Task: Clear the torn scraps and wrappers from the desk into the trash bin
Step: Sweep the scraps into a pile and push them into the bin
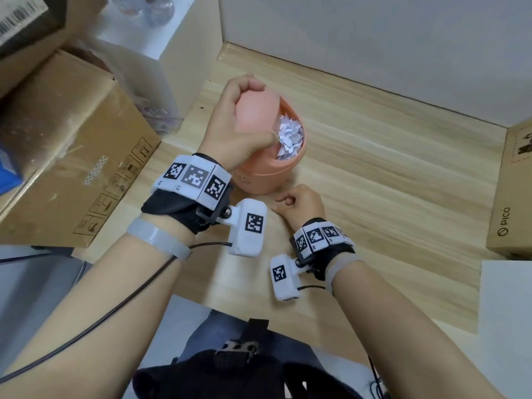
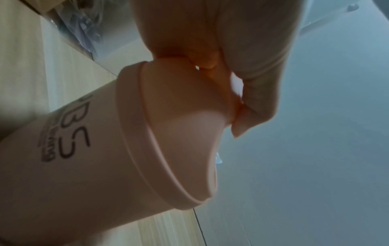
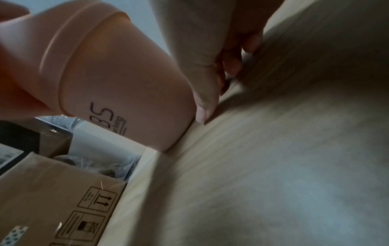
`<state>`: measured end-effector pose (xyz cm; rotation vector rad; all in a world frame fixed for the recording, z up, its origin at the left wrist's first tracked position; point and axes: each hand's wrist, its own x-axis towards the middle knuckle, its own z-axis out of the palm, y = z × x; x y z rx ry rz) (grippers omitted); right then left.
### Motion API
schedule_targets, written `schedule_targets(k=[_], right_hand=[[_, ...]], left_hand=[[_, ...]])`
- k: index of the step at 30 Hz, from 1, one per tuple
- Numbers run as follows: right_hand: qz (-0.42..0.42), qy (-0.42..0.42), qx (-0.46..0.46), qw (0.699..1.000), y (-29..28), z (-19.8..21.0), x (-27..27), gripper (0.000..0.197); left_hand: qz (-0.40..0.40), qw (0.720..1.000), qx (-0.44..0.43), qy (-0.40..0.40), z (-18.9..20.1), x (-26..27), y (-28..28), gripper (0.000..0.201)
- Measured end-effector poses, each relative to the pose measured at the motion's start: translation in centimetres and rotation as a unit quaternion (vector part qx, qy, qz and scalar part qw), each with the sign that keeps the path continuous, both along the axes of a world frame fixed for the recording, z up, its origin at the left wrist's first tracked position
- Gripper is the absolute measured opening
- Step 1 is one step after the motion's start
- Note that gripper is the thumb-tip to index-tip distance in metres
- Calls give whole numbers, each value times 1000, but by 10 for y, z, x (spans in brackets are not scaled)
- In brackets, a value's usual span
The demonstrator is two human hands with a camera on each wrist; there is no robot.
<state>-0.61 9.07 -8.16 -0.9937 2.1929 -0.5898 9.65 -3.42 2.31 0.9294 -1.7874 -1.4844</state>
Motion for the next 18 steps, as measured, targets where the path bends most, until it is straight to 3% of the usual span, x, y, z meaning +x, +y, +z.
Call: schedule_targets(k=[6, 9, 12, 14, 16, 18], right_hand=[[72, 82, 48, 993, -4, 3, 4, 5], [93, 74, 60, 991, -3, 8, -2, 6], [-39, 5, -52, 998, -5, 35, -21, 7], [-106, -2, -176, 979, -13, 65, -33, 7], [-106, -2, -245, 964, -25, 95, -40, 3], [-48, 6, -241, 969, -38, 115, -41, 4]], left_hand=[[-4, 1000, 5, 2, 1, 0, 0, 61], [-2, 1000, 9, 0, 4, 0, 2, 61], [8, 1000, -1, -11, 7, 0, 4, 63], [15, 1000, -12, -21, 8, 1, 6, 63], [14, 1000, -5, -19, 8, 0, 8, 63], [11, 1000, 9, -16, 6, 0, 9, 63]])
